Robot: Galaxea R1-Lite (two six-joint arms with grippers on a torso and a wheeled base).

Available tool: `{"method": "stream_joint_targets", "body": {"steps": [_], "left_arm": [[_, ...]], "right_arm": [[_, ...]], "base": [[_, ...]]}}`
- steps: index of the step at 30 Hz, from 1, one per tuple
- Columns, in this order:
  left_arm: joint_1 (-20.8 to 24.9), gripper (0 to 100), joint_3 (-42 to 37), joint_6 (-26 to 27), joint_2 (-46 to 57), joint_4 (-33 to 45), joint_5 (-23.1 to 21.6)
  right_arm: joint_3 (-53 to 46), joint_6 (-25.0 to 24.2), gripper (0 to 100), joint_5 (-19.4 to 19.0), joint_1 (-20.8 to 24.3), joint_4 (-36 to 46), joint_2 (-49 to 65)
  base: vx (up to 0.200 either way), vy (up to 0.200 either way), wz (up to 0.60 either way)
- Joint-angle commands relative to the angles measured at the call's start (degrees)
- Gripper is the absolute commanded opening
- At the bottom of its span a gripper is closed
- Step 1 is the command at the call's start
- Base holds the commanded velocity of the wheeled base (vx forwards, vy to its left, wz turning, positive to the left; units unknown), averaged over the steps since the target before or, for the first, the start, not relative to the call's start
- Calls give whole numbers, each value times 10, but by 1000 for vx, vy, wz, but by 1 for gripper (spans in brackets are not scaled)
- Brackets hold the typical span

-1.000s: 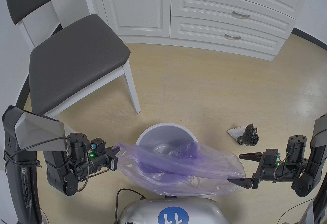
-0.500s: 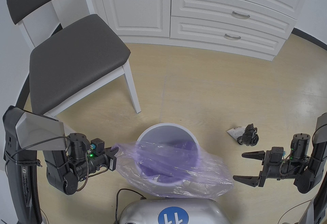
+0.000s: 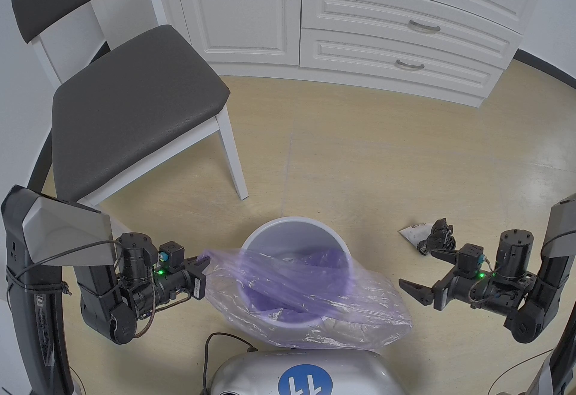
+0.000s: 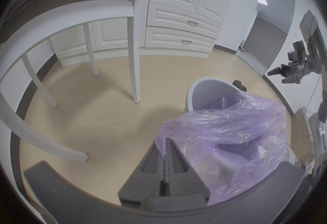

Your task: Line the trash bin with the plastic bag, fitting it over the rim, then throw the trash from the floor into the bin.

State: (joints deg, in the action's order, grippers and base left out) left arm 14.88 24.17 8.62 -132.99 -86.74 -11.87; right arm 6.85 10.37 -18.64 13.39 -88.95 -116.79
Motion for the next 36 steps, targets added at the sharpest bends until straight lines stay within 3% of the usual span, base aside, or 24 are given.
{"method": "stream_joint_targets", "body": {"steps": [1,2,5,8,10,13,14,17,21,24,27,28,29,31,36], "left_arm": [[3,0,-2,-2,13,-7,0],[1,0,-1,-6,19,-11,-2],[2,0,-4,-20,28,-11,-3],[4,0,-4,-25,28,-11,-3],[4,0,-6,-26,25,-11,-4],[4,0,-6,-26,20,-11,-5],[4,100,-5,-26,18,-11,-5],[2,100,-4,-26,21,-11,-5],[0,100,-9,-26,33,-10,-5],[0,100,-14,-25,40,-10,-5],[-7,100,-54,-25,81,-9,-73],[-7,100,-54,-25,81,-9,-73],[-19,100,-74,-25,100,-10,-126],[-35,100,-86,-26,116,-10,-177],[-64,100,-88,-26,135,-10,-219]], "right_arm": [[51,-26,100,112,113,2,2],[117,-26,100,198,164,82,11],[244,-26,100,265,197,277,62],[376,-32,100,296,230,515,109],[453,-48,100,306,257,627,117],[496,-55,100,314,282,672,112],[521,-53,100,318,303,697,102],[527,-40,100,320,325,706,91],[521,18,100,319,340,707,83],[521,26,100,319,347,708,80],[519,31,100,320,375,737,78],[519,31,100,320,375,737,78],[515,30,100,321,381,754,77],[506,30,100,322,386,759,67],[504,31,100,348,387,763,37]], "base": [[0,0,0],[0,0,0],[0,0,0],[0,0,0],[0,0,0],[0,0,0],[0,0,0],[0,0,0],[0,0,0],[0,0,0],[0,0,0],[0,0,0],[0,0,0],[0,0,0],[0,0,0]]}}
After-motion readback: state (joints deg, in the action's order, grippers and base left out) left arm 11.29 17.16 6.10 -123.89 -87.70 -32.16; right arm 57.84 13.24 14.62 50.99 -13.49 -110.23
